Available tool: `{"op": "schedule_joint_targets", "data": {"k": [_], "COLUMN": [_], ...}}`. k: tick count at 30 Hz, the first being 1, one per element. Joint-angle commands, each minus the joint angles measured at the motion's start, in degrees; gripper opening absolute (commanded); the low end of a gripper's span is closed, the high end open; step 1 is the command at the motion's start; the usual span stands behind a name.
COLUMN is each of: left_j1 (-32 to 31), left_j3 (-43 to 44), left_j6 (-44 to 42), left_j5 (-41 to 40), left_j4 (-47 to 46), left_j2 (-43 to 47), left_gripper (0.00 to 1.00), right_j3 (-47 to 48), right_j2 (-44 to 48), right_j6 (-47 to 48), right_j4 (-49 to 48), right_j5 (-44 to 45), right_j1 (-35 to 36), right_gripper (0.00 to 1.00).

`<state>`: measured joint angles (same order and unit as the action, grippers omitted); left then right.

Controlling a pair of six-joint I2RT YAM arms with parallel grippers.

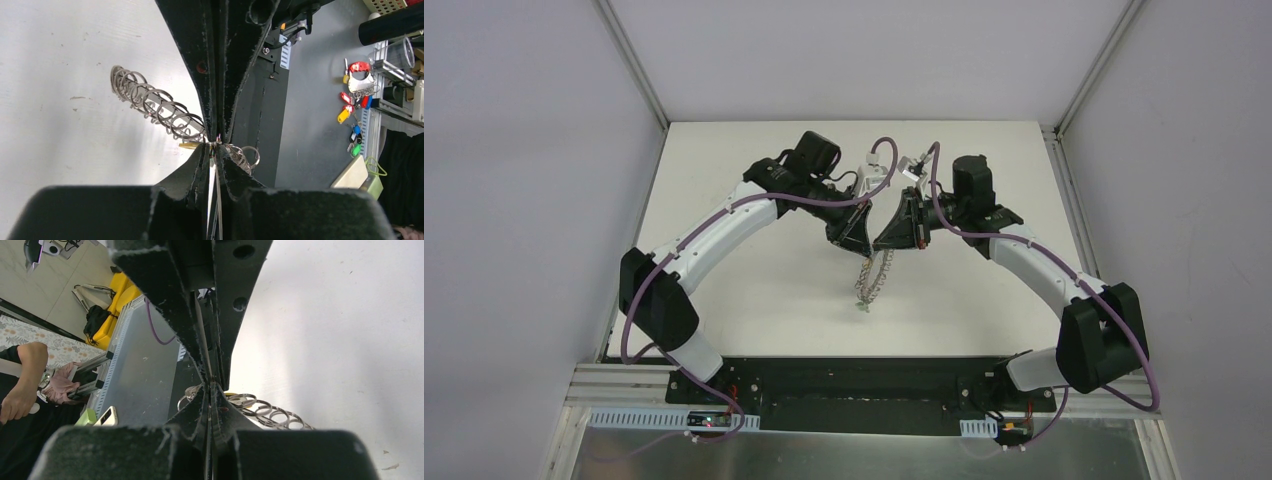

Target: Put the keys on the keyring

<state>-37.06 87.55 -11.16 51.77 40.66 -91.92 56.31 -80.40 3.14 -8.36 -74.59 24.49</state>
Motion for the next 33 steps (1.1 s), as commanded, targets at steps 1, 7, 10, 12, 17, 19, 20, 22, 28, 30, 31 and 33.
{"op": "schedule_joint_targets", "data": {"k": [1, 7, 10, 12, 17, 19, 20, 22, 28, 30, 31, 33], "left_j1": [0.1, 0.3, 0.6, 0.8, 0.8, 0.8, 0.8, 0.8, 0.8, 0.8, 0.8, 0.8], "left_j3": [2.4, 2.7, 2.8, 2.7, 3.0, 4.1, 4.8, 6.6, 8.0, 8.2, 8.4, 8.5], "left_j6": [0.8, 0.3, -1.4, -3.2, -5.4, -5.4, -5.5, -6.7, -9.5, -9.8, -10.0, -10.0], "left_j5": [3.4, 4.2, 4.3, 4.3, 3.8, 3.1, 2.6, 2.3, 1.8, 1.8, 1.9, 2.4], "left_j4": [-0.8, -0.6, 0.2, 1.3, 2.4, 2.5, 2.9, 4.7, 6.1, 6.2, 6.3, 6.3], "left_j2": [-0.9, -0.9, -0.1, 1.0, 2.6, 2.3, 2.0, 1.2, 0.6, 0.3, 0.1, -0.3], "left_gripper": [0.07, 0.0, 0.0, 0.0, 0.0, 0.0, 0.0, 0.0, 0.0, 0.0, 0.0, 0.0], "right_j3": [0.0, -0.4, -0.9, -1.2, -1.3, -1.1, -0.9, -0.6, 0.2, 0.3, 0.4, 0.5], "right_j2": [2.4, 2.4, 2.6, 2.6, 2.2, 1.7, 1.5, 1.3, 1.4, 1.5, 1.4, 1.2], "right_j6": [-0.7, -0.5, 0.1, 0.4, 1.6, 2.2, 2.7, 4.2, 9.4, 10.7, 11.2, 11.8], "right_j4": [-3.7, -3.7, -3.7, -3.6, -3.4, -3.0, -2.6, -0.8, 4.4, 5.8, 6.3, 7.0], "right_j5": [-1.7, -1.6, -1.4, -1.2, -1.6, -1.8, -1.8, -1.8, -1.7, -1.7, -1.8, -2.0], "right_j1": [-0.3, -0.4, -0.5, -0.7, -0.8, -0.8, -0.8, -0.8, -0.8, -0.8, -0.8, -0.8], "right_gripper": [0.0, 0.0, 0.0, 0.0, 0.0, 0.0, 0.0, 0.0, 0.0, 0.0, 0.0, 0.0]}}
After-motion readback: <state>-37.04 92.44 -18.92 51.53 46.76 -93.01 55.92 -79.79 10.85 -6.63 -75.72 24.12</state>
